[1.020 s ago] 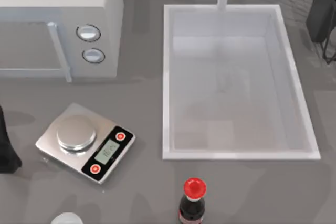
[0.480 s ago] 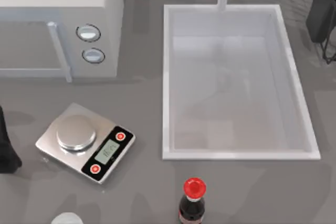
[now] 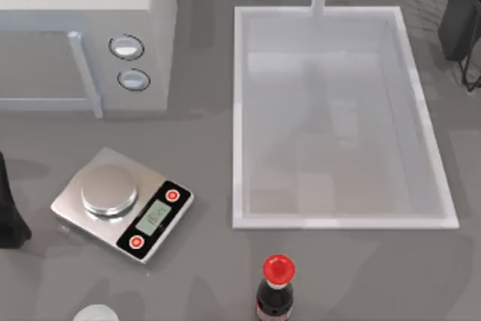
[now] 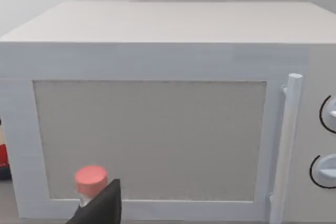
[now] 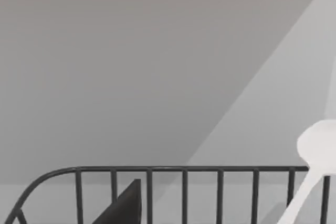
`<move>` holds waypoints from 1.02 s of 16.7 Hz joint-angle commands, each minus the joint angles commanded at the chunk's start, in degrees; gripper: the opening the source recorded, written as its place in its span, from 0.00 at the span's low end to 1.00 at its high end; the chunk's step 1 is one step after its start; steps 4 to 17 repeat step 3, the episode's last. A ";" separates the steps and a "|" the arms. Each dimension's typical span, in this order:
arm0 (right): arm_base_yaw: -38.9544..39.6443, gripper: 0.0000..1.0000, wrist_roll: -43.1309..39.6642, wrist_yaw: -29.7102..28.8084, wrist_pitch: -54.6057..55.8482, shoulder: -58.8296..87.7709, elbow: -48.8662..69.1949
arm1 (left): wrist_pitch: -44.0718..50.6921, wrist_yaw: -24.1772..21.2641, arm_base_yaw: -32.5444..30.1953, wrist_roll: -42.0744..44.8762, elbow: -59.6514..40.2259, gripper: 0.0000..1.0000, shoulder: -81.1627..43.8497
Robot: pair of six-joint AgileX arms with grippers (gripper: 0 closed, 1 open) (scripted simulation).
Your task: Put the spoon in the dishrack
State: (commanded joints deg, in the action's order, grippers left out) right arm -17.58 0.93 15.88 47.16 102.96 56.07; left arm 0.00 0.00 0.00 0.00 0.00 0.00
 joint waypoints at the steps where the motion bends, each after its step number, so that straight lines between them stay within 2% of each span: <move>1: 0.00 1.00 0.00 0.00 0.00 0.00 0.00 | 0.00 0.00 0.00 0.00 0.00 1.00 0.00; 17: 0.00 1.00 0.00 0.00 0.00 0.00 0.00 | 0.00 0.00 0.00 0.00 0.00 1.00 0.00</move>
